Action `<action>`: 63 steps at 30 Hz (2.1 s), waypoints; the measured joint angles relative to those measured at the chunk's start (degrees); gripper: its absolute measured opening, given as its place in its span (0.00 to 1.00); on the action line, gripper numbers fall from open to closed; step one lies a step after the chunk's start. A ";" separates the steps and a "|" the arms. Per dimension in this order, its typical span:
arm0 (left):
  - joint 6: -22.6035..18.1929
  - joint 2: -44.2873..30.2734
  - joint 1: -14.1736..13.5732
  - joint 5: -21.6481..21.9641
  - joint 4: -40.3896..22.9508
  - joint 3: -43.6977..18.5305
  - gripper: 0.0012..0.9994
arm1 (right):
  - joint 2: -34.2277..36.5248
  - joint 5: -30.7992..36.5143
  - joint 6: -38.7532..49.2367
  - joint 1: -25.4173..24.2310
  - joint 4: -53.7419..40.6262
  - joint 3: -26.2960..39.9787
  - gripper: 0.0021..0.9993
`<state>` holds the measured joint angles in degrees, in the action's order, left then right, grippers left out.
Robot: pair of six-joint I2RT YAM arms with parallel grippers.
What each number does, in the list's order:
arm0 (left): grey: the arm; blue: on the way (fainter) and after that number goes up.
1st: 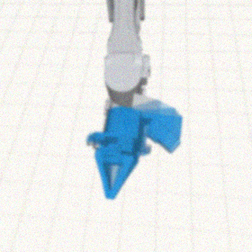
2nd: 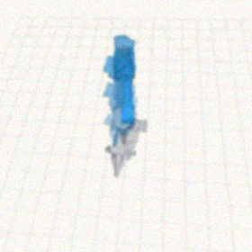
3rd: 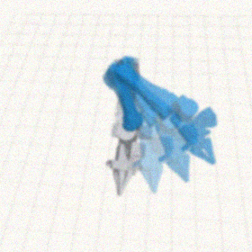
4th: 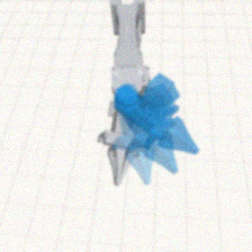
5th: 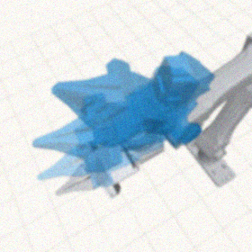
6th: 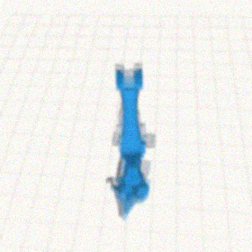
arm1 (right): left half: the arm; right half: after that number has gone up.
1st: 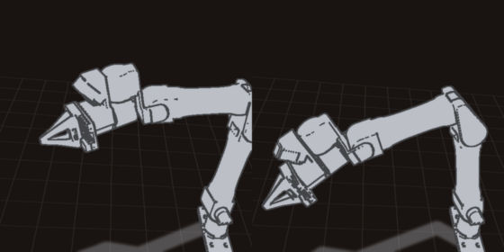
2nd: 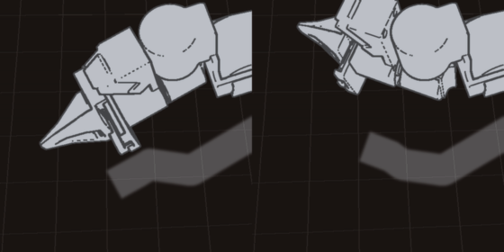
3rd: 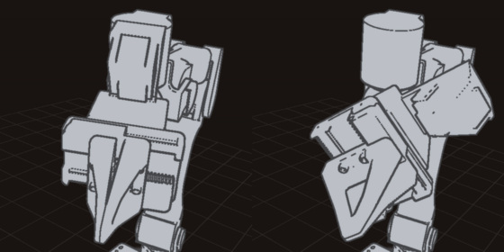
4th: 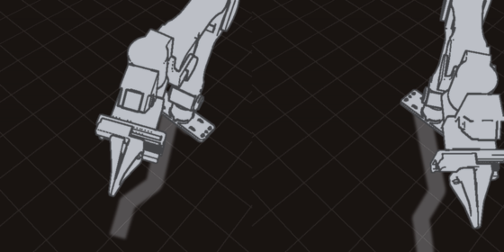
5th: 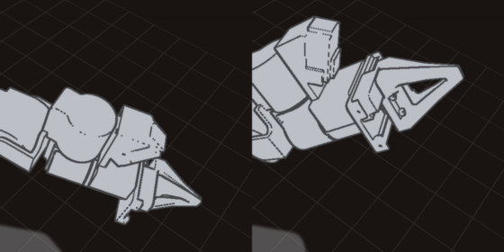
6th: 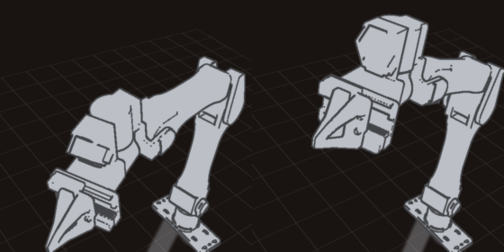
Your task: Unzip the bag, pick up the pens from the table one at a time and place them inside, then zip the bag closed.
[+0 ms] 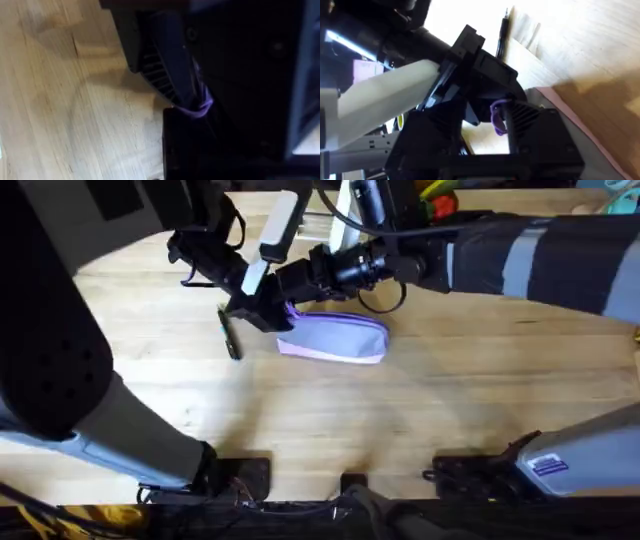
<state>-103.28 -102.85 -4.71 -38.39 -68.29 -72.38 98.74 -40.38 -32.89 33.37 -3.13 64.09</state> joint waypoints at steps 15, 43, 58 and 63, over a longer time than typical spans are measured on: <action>-0.07 0.00 -0.64 -0.58 -0.01 -0.04 0.22 | -14.55 4.31 23.73 -13.86 -22.30 0.49 0.99; -0.05 7.15 10.15 3.54 -25.21 -19.44 0.99 | -19.39 16.22 64.11 -4.28 -42.62 11.19 0.99; -0.07 6.80 10.69 3.67 -25.57 -19.54 0.99 | -19.39 16.74 72.36 -3.92 -44.79 11.19 0.89; -0.07 6.80 10.69 3.67 -25.57 -19.56 0.99 | -19.36 14.31 72.37 -3.92 -48.17 11.19 0.18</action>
<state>-103.35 -96.05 5.98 -34.72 -93.86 -91.94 79.38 -26.07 39.48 29.45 -51.30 75.29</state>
